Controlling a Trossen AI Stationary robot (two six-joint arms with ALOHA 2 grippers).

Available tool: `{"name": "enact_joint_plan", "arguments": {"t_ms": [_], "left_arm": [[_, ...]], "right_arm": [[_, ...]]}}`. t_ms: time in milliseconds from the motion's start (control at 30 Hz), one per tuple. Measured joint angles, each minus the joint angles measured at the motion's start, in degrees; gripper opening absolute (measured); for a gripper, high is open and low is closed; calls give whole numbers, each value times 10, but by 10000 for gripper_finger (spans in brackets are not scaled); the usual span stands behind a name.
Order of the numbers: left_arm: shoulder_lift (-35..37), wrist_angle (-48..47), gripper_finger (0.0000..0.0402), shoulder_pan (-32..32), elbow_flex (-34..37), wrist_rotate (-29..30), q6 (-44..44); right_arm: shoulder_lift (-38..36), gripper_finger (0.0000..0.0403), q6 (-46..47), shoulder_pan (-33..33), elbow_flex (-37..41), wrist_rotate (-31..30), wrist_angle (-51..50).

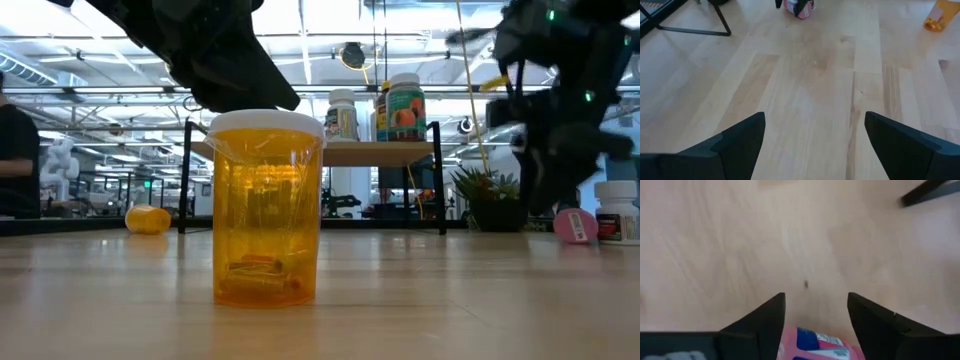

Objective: Pick and place medicine bottles onto shelf by color
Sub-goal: Put the pink pill bottle on the shelf

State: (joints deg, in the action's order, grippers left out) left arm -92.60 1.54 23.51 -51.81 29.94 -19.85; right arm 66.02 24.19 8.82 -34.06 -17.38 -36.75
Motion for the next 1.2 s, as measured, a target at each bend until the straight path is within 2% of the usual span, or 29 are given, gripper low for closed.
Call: {"name": "enact_joint_plan", "arguments": {"t_ms": [133, 333, 467, 667, 833, 1000, 1100, 1200], "left_arm": [[0, 0, 347, -9, 0, -1, 5], [0, -4, 347, -28, 0, -32, 5], [0, -15, 347, -32, 0, -32, -2], [0, -33, 347, -30, 0, -32, -13], [0, -35, 347, -27, 0, -32, 4], [0, -35, 347, -30, 0, -32, 7], [0, -35, 347, -30, 0, -31, 13], [0, -35, 347, -30, 0, -31, 16]], "right_arm": [[-44, 233, 136, -17, -44, -17, -71], [-73, 290, 286, -61, -71, 50, -222], [-73, 311, 351, -99, -61, 108, -264], [-73, 313, 422, -153, -29, 187, -212], [-74, 309, 485, -172, 19, 249, -131], [-70, 309, 510, -182, 54, 252, -65], [-60, 305, 478, -184, 55, 250, -58], [-51, 285, 442, -185, 56, 246, -55]]}}
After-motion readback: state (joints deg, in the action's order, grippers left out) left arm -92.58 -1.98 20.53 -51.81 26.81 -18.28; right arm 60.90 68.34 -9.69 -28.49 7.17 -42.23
